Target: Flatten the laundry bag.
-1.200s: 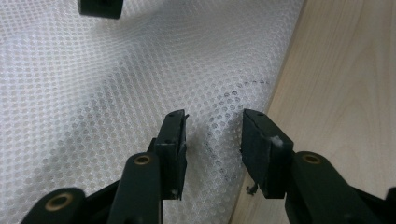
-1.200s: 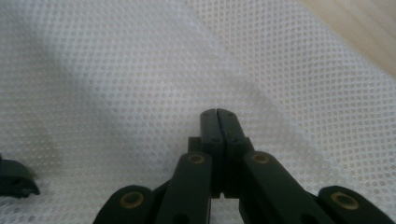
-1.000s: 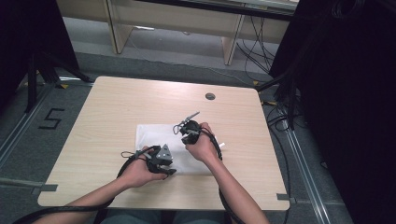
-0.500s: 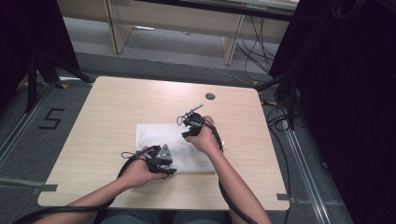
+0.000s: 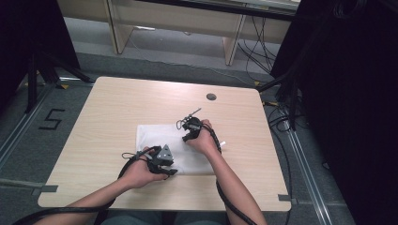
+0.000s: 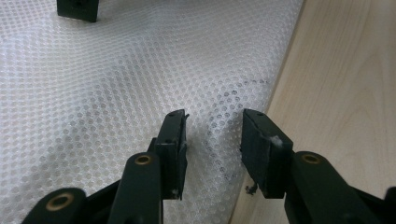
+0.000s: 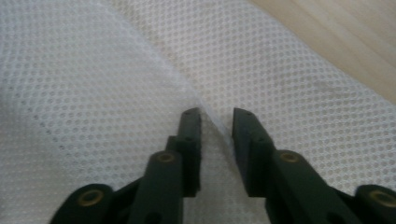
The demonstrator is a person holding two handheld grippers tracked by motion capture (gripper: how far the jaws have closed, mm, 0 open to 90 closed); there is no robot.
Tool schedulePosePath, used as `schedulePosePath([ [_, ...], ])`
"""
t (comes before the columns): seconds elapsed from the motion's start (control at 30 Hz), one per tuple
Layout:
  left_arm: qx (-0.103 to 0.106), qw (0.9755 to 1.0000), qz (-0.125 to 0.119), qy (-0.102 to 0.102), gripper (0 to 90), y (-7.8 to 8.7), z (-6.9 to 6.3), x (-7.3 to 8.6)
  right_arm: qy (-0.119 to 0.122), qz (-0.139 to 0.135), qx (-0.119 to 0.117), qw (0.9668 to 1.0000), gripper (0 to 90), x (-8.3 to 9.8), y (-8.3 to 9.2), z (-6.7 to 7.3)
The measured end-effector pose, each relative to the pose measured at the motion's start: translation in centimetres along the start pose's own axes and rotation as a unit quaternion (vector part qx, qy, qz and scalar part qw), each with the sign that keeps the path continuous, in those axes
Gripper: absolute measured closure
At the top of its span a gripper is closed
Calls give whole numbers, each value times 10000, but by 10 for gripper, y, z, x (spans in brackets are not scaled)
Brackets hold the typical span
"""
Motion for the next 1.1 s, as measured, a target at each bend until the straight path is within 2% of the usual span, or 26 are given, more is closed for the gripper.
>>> schedulePosePath([
  [0.03,8,10000,-18,31,603,0,0,0,98,37,-1,9999,845,-1,0,1],
  [0.1,24,10000,-33,40,604,-1,0,0,52,85,34,9999,886,-2,-1,5],
  [0.17,26,10000,-33,37,605,-1,0,0,127,167,84,9997,898,-3,-1,6],
  [0.2,27,10000,-32,35,605,-1,0,0,56,191,105,9997,900,-4,0,7],
  [0.27,7,10000,-59,-5,606,-1,1,-1,73,165,64,9998,900,-4,1,8],
  [0.3,33,10000,-36,63,607,-1,1,0,101,147,105,9998,900,-5,3,7],
  [0.33,17,10000,-20,16,608,-1,2,-1,35,110,86,9999,900,-5,6,9],
  [0.4,26,10000,-22,63,608,-2,4,-2,103,-3,69,9999,900,-7,15,8],
  [0.43,5,10000,-49,79,609,-3,4,-2,60,-19,46,10000,900,-8,18,9],
  [0.5,25,9999,-46,134,616,-4,6,-3,21,-230,80,9997,900,-10,31,11],
  [0.57,-6,9999,-27,99,620,-4,7,-5,-33,-249,22,9997,900,-9,36,12],
  [0.6,-9,9999,-40,142,626,-5,7,-6,-78,-379,-62,9992,900,-9,44,13],
  [0.63,-58,9996,-129,257,626,-7,7,-7,-78,-379,-62,9992,900,-9,44,13],
  [0.67,-42,9999,36,112,628,-6,9,-8,-88,-446,-115,9989,900,-9,48,14],
  [0.7,-49,9999,26,127,630,-7,11,-10,-197,-446,-89,9988,900,-9,53,15],
  [0.73,-34,9999,39,165,630,-8,12,-11,-122,-517,-136,9985,900,-9,56,15],
  [0.77,-34,9998,55,202,631,-9,14,-13,-173,-512,-108,9985,900,-8,60,16],
  [0.87,-63,9997,139,208,632,-12,19,-18,-84,-610,-190,9979,900,-9,67,17],
  [0.9,-93,9996,164,203,631,-14,20,-20,-107,-599,-139,9981,900,-9,70,17],
  [0.93,-125,9994,83,317,632,-16,20,-22,-86,-630,-192,9978,900,-9,72,18],
  [1.0,-78,9995,186,237,630,-15,23,-24,-103,-628,-119,9979,900,-10,75,18],
  [1.03,-72,9996,193,214,627,-14,24,-24,-66,-660,-171,9977,900,-9,75,19],
  [1.07,-120,9993,80,336,626,-14,23,-25,-47,-670,-203,9975,900,-9,77,19],
  [1.1,-123,9996,131,237,624,-10,24,-25,-96,-689,-194,9974,900,-9,77,21],
])
Point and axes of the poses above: each handheld gripper's, and its own axes: y roughly backward along the jaws, x roughly out of its underside, z roughly to its left, the point moved 2 cm from there along -y, roughly forward along the jaws, and after that the axes turned 4 degrees about -x, right-handed, at the moved point
